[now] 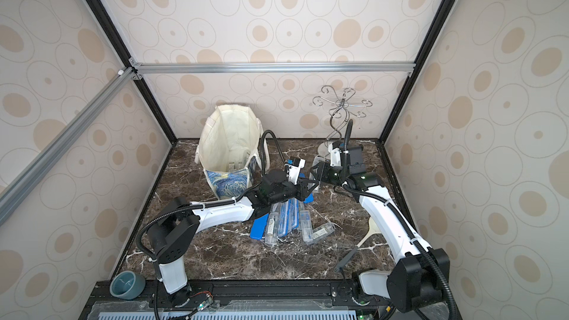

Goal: Put the compass set into the canvas bag
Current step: Pick up the compass set at the center of the board, then place the compass set in the canvas bag.

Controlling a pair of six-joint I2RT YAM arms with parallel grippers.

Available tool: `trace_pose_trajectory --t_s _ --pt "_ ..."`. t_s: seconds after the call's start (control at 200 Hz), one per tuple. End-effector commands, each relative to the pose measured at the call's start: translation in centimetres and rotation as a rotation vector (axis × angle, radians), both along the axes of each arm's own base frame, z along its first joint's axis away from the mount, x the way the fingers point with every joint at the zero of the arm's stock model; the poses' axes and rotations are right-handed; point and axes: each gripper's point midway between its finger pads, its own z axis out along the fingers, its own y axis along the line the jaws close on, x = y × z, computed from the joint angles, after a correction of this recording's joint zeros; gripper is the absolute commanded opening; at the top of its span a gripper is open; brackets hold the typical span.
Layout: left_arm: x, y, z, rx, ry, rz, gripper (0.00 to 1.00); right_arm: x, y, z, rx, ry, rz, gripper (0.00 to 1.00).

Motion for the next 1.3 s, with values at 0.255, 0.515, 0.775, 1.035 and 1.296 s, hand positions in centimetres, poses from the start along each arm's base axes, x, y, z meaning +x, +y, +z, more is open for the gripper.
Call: trace_pose_trajectory --t_s 0.255,0.515,0.775,1.035,1.296 --pt "0.4 -0.6 3.4 -0.071 -0.063 -0.017 0.17 0.0 -0.3 0.2 0.013 -0.004 -0.021 0.71" --pt "1.5 -0.3 3.2 0.003 -0.082 0.020 0.16 -0.7 -3.3 1.3 -0.041 -0.081 -0.125 1.00" --pt "4.1 0.9 6.2 0.128 -0.157 0.112 0.16 -3.1 -6.8 3.3 -0.070 -0.137 -0.221 1.00" --pt "8.4 5.4 11.3 0.237 -0.236 0.291 0.17 -4.9 -7.8 2.6 -0.109 -0.116 -0.237 1.00" --pt "11.8 15.7 15.7 0.333 -0.274 0.561 0.17 -4.5 -7.6 -0.7 -0.129 -0.021 -0.223 1.00"
